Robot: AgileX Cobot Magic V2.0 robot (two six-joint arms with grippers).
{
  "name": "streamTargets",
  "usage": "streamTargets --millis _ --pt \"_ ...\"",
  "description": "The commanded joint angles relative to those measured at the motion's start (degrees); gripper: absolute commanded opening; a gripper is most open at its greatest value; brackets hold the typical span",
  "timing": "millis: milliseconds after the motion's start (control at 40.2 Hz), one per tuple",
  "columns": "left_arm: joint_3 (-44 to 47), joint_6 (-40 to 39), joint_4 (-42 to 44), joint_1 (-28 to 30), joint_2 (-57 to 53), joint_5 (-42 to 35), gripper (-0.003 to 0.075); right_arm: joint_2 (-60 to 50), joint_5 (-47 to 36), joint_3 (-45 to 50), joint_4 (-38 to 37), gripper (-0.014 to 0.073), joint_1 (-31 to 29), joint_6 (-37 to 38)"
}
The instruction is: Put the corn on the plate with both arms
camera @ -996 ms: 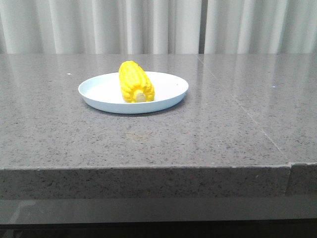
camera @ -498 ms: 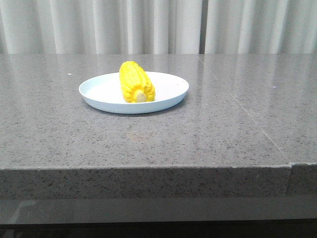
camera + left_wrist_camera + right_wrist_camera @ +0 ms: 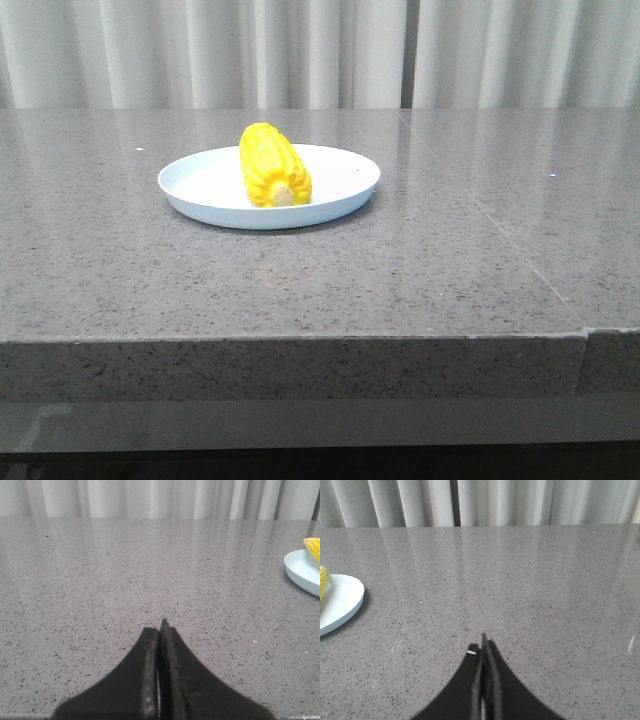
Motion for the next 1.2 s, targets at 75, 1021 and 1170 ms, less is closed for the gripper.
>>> streamTargets --millis 75,1021,1170 --pt "0.14 0.0 -0.64 0.0 -1.22 -4.84 -0.002 0.62 -4.72 -1.43 -0.6 -0.009 -0.35 -0.48" --pt "0.14 0.0 -0.64 0.0 -1.22 -4.84 -0.002 -4.47 -20.07 18.35 -1.52 -0.009 -0.35 -0.48" --pt "0.14 0.0 -0.64 0.0 -1.22 -4.84 -0.002 -8.12 -19.73 23.09 -0.8 -0.009 -0.35 -0.48"
